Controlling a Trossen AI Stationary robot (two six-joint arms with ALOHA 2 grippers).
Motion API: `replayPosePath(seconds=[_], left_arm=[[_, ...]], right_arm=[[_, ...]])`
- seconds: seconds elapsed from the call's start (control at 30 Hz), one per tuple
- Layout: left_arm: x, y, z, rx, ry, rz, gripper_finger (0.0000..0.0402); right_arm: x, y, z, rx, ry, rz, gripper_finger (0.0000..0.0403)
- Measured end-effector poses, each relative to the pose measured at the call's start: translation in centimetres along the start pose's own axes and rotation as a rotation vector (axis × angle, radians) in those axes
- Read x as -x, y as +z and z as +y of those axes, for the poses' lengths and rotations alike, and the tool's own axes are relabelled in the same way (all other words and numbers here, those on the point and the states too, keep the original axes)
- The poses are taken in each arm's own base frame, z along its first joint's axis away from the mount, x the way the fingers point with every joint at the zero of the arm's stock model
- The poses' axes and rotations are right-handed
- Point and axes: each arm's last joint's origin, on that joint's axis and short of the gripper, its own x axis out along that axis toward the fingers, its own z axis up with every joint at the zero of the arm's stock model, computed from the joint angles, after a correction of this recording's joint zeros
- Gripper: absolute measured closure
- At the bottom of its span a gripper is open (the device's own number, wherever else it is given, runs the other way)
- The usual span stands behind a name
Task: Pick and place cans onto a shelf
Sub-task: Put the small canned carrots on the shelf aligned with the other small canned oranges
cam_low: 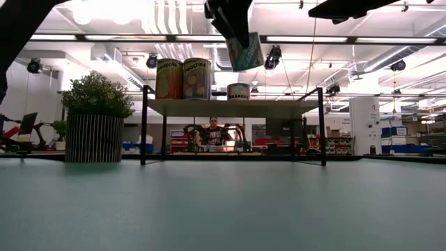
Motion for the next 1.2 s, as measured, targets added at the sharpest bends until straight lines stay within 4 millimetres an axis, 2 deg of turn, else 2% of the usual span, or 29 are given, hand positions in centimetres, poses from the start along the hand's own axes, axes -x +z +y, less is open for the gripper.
replayPosePath(seconds=[0.13, 0.37, 0.63, 0.77, 1.2], left_arm=[[-1.1, 0.5, 1.1, 0.004, 0.057, -0.017, 0.0115], [-1.8, 2.8, 3.3, 0.061, 0.132, -0.215, 0.0115], [-3.2, 2.7, 6.4, 0.120, 0.145, -0.196, 0.0115], [-4.7, 2.2, 6.9, 0.148, 0.058, -0.157, 0.0115], [-7.4, 1.2, 6.9, 0.144, 0.064, -0.080, 0.0101]], right_arm=[[0.1, 0.0, 0.0, 0.000, 0.000, 0.000, 0.0394], [0.0, 0.0, 0.0, -0.001, 0.000, 0.000, 0.0394], [0.0, 0.0, 0.0, -0.002, -0.001, 0.000, 0.0394], [0.0, 0.0, 0.0, -0.002, -0.001, 0.000, 0.0394], [0.0, 0.0, 0.0, -0.002, -0.001, 0.000, 0.0394]])
